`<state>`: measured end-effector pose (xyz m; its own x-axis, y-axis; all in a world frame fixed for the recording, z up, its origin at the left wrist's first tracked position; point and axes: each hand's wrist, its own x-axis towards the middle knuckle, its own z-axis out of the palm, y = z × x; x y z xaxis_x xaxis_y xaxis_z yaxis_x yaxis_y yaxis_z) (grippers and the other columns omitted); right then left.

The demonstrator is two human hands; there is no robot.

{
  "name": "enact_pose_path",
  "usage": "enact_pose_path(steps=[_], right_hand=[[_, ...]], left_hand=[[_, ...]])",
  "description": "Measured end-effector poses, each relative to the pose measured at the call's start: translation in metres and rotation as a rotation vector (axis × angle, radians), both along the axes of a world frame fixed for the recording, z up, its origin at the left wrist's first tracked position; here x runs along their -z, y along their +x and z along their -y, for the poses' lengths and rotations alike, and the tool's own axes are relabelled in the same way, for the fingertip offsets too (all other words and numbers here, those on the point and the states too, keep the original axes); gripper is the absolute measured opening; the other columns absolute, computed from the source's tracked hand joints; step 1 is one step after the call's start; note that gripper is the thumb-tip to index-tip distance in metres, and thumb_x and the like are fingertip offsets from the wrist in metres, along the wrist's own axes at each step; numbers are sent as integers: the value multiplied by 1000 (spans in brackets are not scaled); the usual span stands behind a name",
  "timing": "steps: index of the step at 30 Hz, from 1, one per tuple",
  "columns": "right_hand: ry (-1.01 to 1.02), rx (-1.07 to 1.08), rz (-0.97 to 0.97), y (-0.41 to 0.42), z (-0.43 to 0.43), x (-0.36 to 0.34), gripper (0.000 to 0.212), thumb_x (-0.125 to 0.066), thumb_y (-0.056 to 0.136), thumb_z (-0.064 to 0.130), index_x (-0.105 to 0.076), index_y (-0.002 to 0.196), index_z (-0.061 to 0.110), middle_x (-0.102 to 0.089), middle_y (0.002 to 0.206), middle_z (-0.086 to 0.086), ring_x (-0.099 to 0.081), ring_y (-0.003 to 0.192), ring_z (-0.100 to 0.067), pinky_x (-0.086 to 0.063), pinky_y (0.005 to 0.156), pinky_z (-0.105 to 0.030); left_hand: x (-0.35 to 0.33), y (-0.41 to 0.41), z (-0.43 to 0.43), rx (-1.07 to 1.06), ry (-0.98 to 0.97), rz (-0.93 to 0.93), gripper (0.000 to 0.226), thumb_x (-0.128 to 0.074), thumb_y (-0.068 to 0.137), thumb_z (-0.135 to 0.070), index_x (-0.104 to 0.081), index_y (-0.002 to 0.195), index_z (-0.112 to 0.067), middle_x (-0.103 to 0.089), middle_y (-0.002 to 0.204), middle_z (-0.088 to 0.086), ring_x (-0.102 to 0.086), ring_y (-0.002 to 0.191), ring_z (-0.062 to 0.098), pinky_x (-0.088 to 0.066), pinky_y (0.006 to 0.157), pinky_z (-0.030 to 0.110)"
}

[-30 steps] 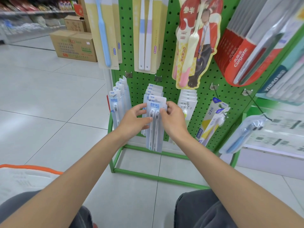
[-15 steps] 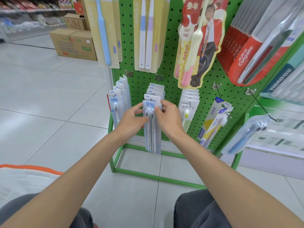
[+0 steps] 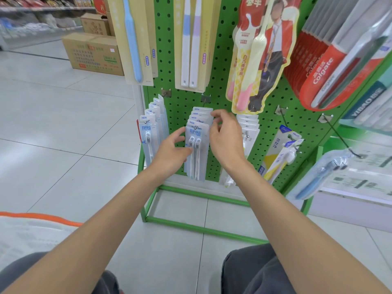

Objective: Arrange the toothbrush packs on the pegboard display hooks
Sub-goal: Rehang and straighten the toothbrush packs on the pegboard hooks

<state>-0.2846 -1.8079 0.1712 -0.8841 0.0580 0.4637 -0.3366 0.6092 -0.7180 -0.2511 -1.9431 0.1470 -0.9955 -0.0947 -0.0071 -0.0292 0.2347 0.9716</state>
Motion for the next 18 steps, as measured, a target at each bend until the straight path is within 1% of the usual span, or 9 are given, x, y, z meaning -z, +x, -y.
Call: enact_pose_path(steps=[3,6,8,11,12,14,15,16,18], right_hand=[[46,-57,50,-9,-5,-5,36,-45,98,3,-56,133,7,-59,127,-11,-61,107,-26,-49,94,-37],[116,-93,101,-17,-7,-9,35,-49,98,8,-57,132,7,-61,130,-8,-65,106,-27,-50,95,-39],[124,-89,120,-20,-7,-11,33,-52,98,12,-59,130,8,-63,124,-6,-66,102,-26,-50,89,-34],[77,-85,176,-24,-8,-14,28,-56,97,18,-63,123,9,-64,109,-4,-65,89,-22,-45,74,-25],[78,-95,196,-25,-8,-16,25,-58,97,19,-65,118,9,-64,100,-2,-64,83,-19,-45,71,-24],[105,-113,213,-27,-8,-18,16,-58,96,17,-69,105,8,-61,77,5,-58,68,-12,-43,60,-20],[117,-114,210,-27,-8,-19,14,-58,96,16,-70,100,9,-59,71,6,-57,65,-11,-42,57,-18],[124,-113,202,-27,-7,-19,13,-57,96,15,-69,97,9,-59,70,5,-57,65,-12,-42,56,-19],[128,-100,178,-27,-8,-17,13,-55,96,14,-67,96,10,-63,80,0,-61,69,-18,-43,57,-23]], left_hand=[[0,-3,-2,-18,9,-12,61,-59,96,-11,-36,150,-30,-47,134,-7,-62,80,2,-52,79,22],[1,-8,-2,-14,8,-36,60,-61,94,-11,-40,148,-28,-51,133,-7,-61,81,4,-54,75,21],[1,-11,-3,-15,8,-46,59,-63,93,-11,-42,146,-29,-53,132,-8,-61,82,8,-55,75,25],[1,-13,-3,-12,-3,-61,58,-63,93,-13,-42,144,-30,-54,127,-11,-64,84,14,-56,86,36],[1,-13,-4,-9,-6,-68,58,-63,93,-13,-42,144,-30,-55,125,-12,-65,84,14,-56,84,35],[1,-13,-5,-7,-12,-77,58,-62,94,-13,-40,144,-29,-55,118,-16,-67,79,11,-55,77,29],[1,-13,-5,-9,-16,-77,57,-62,94,-13,-40,145,-29,-55,114,-20,-66,75,8,-53,74,25],[1,-14,-5,-13,-19,-77,57,-62,95,-14,-40,145,-29,-53,110,-24,-66,72,6,-51,71,22],[1,-14,-6,-23,-25,-77,56,-63,95,-16,-40,144,-27,-53,110,-23,-66,71,4,-50,70,19]])
